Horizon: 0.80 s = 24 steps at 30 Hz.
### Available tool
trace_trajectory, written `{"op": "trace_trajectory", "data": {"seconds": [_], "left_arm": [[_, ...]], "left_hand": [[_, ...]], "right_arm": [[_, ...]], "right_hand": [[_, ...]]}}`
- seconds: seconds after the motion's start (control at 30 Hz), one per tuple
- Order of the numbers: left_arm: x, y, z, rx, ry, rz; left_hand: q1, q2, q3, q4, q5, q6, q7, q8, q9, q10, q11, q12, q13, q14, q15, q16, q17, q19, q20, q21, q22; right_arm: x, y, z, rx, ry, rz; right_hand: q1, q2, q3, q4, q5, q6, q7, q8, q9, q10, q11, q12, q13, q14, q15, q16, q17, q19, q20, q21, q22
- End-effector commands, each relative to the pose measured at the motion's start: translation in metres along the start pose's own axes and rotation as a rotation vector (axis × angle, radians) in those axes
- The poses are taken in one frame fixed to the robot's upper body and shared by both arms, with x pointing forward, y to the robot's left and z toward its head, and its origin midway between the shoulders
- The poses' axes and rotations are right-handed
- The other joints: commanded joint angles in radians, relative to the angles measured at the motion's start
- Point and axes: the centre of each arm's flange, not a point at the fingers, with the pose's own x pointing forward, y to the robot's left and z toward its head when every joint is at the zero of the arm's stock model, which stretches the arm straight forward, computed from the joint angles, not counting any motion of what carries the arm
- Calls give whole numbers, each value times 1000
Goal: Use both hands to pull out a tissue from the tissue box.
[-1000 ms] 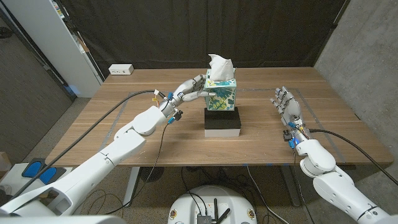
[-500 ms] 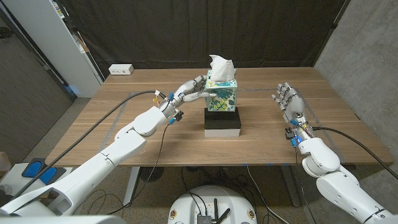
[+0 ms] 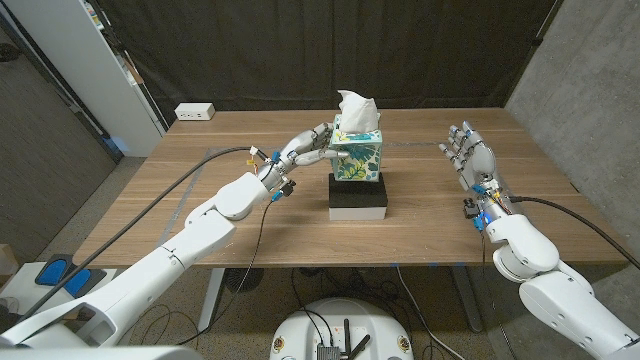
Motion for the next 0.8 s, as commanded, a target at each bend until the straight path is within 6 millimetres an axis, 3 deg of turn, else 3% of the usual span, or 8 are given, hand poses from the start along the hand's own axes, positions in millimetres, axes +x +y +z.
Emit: {"op": "trace_trajectory", "data": {"seconds": [0.03, 0.8], "left_arm": [[0, -2, 1, -2, 0, -5], [0, -5, 3, 1, -8, -2]], "left_hand": [[1, 8, 9, -2, 6, -4, -3, 8, 3, -3, 1, -1, 2, -4, -15, 2, 1, -2, 2, 5, 2], [0, 8, 9, -2, 6, -6, -4, 16, 5, -3, 0, -4, 9, -6, -14, 2, 1, -4, 3, 6, 3]], "right_arm": [[-2, 2, 28, 2, -4, 3], [-9, -5, 69, 2, -4, -44]], "right_hand": [[-16, 73, 2, 8, 5, 8, 5, -2, 3, 6, 5, 1, 3, 2, 1, 7, 4, 12, 0, 5, 2], [-18, 63, 3, 18, 5, 24, 14, -1, 3, 32, 12, 7, 3, 19, 11, 13, 6, 28, 9, 7, 3]]}}
